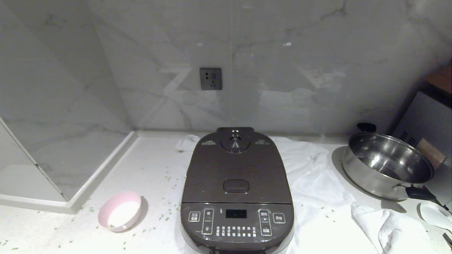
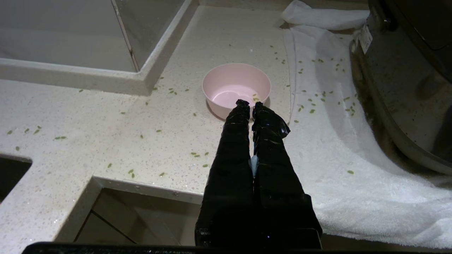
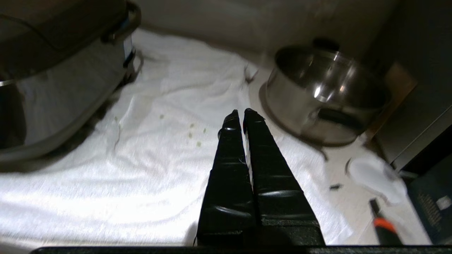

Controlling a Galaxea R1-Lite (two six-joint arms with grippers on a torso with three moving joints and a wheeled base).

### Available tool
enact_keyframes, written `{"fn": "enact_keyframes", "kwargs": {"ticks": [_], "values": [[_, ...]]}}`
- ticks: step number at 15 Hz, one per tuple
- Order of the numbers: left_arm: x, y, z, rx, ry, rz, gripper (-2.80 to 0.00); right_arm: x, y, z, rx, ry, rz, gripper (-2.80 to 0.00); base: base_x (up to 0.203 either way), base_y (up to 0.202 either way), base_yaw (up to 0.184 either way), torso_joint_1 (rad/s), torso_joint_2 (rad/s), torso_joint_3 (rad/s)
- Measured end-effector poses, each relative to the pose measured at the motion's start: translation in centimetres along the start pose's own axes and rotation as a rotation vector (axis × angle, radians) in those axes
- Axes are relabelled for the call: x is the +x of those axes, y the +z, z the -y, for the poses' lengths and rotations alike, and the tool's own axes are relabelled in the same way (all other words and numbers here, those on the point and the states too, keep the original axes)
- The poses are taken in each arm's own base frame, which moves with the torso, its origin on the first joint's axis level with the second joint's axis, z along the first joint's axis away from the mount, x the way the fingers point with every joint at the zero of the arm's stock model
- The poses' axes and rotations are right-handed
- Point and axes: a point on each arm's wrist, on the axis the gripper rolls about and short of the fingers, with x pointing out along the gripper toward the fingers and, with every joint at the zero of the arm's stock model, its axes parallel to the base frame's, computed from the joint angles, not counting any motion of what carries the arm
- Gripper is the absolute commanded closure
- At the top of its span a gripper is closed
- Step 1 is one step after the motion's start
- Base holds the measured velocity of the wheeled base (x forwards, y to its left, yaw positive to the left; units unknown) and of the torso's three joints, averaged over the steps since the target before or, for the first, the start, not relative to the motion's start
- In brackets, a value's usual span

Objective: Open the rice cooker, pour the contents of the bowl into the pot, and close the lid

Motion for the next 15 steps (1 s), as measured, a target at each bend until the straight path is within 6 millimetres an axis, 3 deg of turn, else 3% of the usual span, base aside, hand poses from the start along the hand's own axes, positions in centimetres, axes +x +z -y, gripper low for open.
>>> {"fn": "enact_keyframes", "kwargs": {"ticks": [4, 8, 15], "values": [[0.15, -0.03, -0.03, -0.005, 0.016, 0.018, 0.0, 0.03, -0.16, -0.02, 0.054, -0.001, -0.008, 0.0, 0.0, 0.0, 0.0, 0.0, 0.0, 0.0], [0.69, 0.47, 0.02, 0.04, -0.001, 0.17, 0.0, 0.04, -0.19, -0.02, 0.053, -0.001, -0.009, 0.0, 0.0, 0.0, 0.0, 0.0, 0.0, 0.0], [0.78, 0.25, 0.03, 0.043, -0.007, 0.161, 0.0, 0.04, -0.21, -0.02, 0.054, -0.002, -0.012, 0.0, 0.0, 0.0, 0.0, 0.0, 0.0, 0.0]]}}
